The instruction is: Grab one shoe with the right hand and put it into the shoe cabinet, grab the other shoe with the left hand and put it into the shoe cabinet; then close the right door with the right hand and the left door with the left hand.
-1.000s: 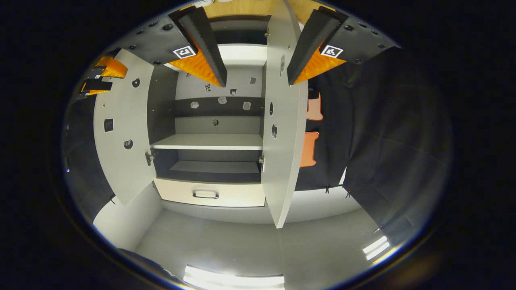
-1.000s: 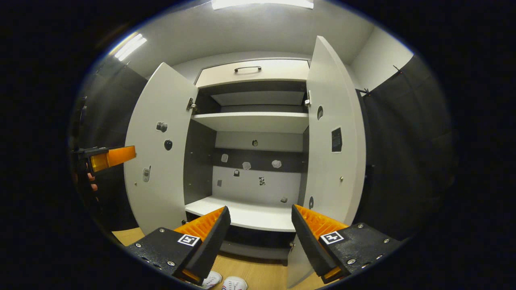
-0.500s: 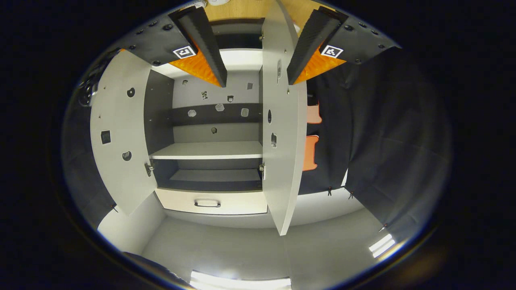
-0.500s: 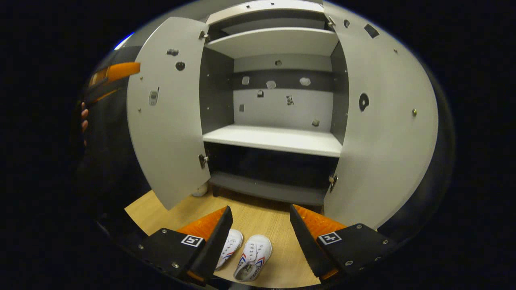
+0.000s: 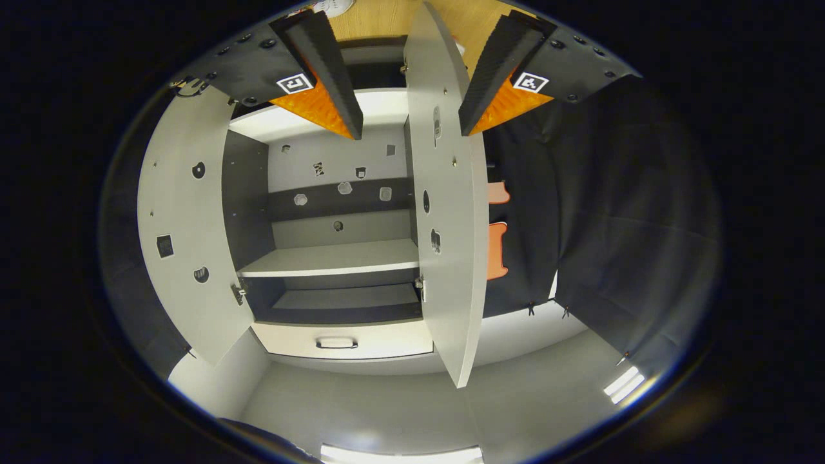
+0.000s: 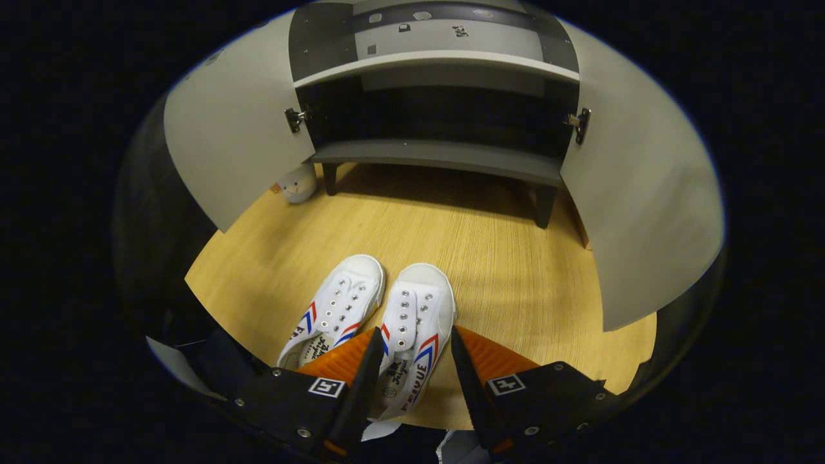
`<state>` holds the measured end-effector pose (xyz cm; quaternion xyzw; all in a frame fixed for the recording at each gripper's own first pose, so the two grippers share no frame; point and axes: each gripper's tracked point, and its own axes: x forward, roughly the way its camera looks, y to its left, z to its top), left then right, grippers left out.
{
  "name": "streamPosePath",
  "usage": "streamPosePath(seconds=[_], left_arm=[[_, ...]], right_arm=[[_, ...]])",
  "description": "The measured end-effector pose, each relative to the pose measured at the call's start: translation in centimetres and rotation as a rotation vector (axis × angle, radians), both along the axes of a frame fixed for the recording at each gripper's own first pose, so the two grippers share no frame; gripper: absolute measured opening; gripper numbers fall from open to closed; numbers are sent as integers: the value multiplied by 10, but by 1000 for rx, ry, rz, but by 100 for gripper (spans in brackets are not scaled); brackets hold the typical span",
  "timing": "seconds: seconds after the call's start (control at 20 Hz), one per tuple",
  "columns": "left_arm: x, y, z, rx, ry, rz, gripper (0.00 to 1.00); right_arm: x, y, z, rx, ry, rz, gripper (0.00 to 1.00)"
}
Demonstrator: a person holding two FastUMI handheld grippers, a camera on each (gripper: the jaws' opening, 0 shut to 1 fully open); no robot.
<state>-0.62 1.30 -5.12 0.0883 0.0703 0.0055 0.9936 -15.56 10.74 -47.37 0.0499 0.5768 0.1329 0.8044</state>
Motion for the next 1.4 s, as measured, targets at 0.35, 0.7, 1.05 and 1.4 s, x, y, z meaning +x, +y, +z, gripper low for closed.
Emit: streamPosePath(seconds=[0.35, 0.7, 1.05, 1.4], left_arm=[[-10, 1, -10, 15, 30, 11, 96], [-16, 0, -12, 12, 37, 15, 96], [-22, -2, -12, 0, 35, 18, 96], [-29, -7, -14, -16, 38, 11, 96]], right_arm=[[-28, -7, -51, -27, 128, 9, 63], [-37, 2, -64, -24, 159, 46, 60], [-38, 4, -65, -3, 168, 33, 42], [-36, 4, -66, 49, 177, -19, 33]])
